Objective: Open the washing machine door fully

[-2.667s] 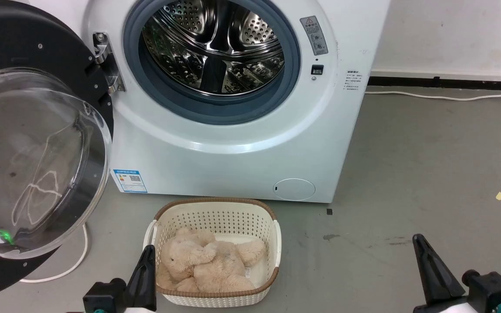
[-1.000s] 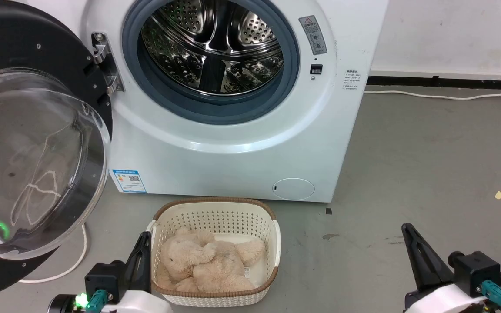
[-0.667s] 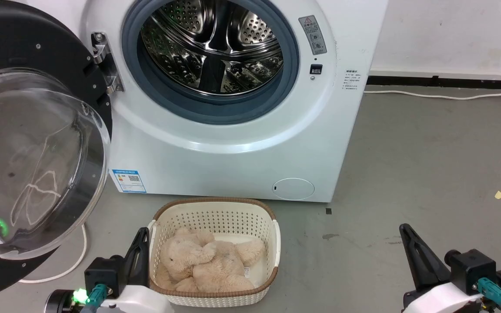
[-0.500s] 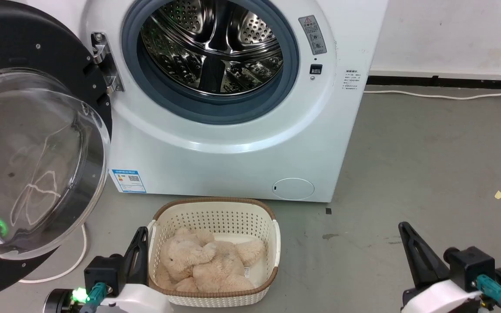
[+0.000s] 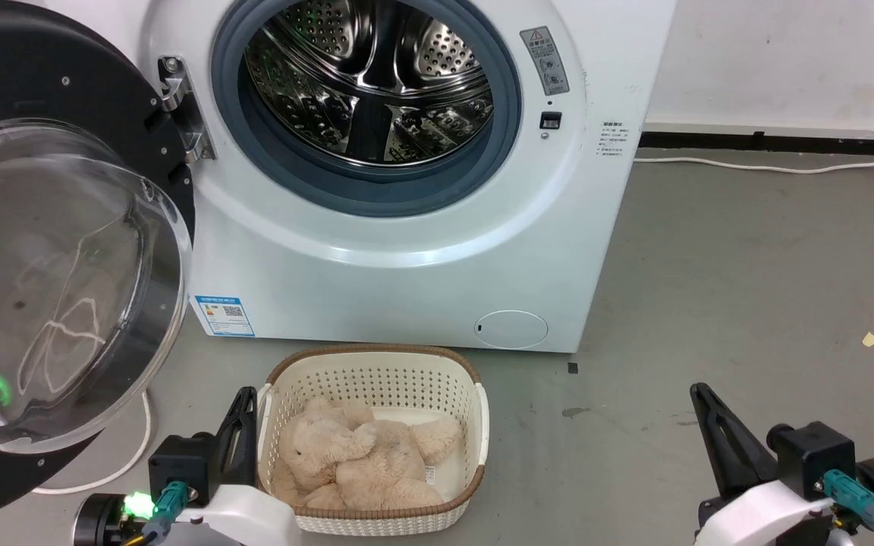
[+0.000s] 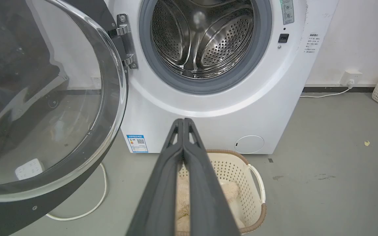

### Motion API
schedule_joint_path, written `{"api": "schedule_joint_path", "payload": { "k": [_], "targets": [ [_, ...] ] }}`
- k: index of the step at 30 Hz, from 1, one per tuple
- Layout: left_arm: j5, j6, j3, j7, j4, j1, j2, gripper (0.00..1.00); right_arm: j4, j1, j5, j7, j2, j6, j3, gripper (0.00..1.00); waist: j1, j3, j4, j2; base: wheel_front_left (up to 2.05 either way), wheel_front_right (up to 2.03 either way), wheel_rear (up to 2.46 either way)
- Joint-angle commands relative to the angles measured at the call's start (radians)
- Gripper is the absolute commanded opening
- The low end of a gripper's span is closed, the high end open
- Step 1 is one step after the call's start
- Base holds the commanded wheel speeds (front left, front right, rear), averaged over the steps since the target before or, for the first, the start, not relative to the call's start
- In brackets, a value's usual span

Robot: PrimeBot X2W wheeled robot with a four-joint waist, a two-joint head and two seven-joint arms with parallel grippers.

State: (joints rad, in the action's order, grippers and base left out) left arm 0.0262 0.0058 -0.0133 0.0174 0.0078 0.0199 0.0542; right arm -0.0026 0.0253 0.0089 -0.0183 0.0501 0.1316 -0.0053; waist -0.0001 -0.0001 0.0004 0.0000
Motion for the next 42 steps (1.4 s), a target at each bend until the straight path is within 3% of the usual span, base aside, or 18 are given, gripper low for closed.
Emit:
{"api": "schedule_joint_path", "payload": {
  "k": [1, 42],
  "targets": [
    [-0.013, -0.003, 0.007, -0.007, -0.005, -0.014, -0.001, 0.00, 0.002, -0.019, -0.006, 0.007, 0.000, -0.001, 0.003, 0.00, 0.0001, 0.000, 0.000, 0.0000, 0.00, 0.00, 0.00],
    [-0.026, -0.006, 0.013, -0.017, -0.008, -0.020, -0.004, 0.00, 0.003, -0.025, -0.009, 0.018, 0.000, -0.001, 0.005, 0.00, 0.0001, 0.000, 0.000, 0.0000, 0.00, 0.00, 0.00]
  ]
}}
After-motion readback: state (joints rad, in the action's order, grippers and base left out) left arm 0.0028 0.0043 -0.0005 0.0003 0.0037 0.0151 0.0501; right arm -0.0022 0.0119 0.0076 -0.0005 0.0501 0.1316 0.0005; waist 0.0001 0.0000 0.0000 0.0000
